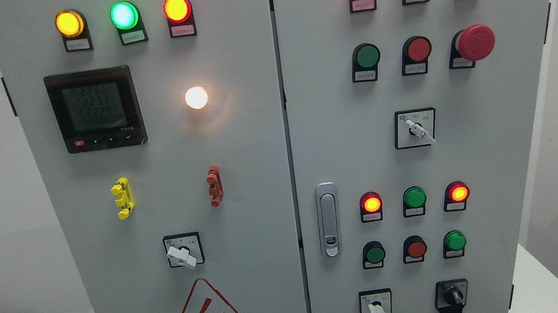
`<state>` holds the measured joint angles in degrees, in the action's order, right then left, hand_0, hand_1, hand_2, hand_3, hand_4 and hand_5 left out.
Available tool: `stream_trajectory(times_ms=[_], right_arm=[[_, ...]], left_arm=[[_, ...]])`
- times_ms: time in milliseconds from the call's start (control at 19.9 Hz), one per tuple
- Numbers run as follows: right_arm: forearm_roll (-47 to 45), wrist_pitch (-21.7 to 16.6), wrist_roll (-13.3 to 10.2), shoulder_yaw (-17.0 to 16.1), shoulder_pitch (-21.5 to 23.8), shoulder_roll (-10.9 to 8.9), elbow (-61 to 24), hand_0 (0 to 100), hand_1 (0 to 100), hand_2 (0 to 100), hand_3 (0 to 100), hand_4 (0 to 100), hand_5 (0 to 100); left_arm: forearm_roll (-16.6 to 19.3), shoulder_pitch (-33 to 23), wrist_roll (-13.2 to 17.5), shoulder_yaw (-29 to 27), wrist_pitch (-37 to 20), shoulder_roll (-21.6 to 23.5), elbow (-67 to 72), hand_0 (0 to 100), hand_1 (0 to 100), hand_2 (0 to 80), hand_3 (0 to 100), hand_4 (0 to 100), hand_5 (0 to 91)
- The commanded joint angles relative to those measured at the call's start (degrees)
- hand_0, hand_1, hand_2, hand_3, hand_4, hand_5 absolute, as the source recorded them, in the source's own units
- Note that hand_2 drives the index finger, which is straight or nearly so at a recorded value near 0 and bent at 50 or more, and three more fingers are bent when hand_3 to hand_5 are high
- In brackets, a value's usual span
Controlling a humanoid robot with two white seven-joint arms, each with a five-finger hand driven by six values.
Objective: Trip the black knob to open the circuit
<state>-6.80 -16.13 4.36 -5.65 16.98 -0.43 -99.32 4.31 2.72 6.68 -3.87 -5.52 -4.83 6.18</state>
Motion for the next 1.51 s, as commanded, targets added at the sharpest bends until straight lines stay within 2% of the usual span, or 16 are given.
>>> stream_trajectory(times_ms=[0, 401, 1154, 1455], right_arm=[[0.29, 0.22, 0.47, -3.49, -3.44, 3.86, -4.04, 0, 19, 0, 90, 82, 72], [0.21, 2.68, 0.47, -3.14, -5.64, 3.95, -4.57, 0, 19, 0, 92, 84, 74], [0.56, 6.02, 0.47, 0.90, -8.71, 4.48, -4.66, 0, 18, 0, 92, 85, 75], [0.56, 7.78, 0.56, 1.44, -9.86, 4.48, -4.57, 0, 18, 0, 92, 85, 75]], left_arm=[[0.00, 0.00, 0.00, 0.00, -0.02, -0.01, -1.52, 12, 39, 0.0, 0, 0, 0.0], [0.00, 0.00, 0.00, 0.00, -0.02, -0.01, -1.44, 12, 39, 0.0, 0, 0, 0.0], [0.00, 0.00, 0.00, 0.00, -0.02, -0.01, -1.44, 12, 39, 0.0, 0, 0, 0.0], [0.00, 0.00, 0.00, 0.00, -0.02, -0.01, -1.44, 12, 39, 0.0, 0, 0, 0.0]])
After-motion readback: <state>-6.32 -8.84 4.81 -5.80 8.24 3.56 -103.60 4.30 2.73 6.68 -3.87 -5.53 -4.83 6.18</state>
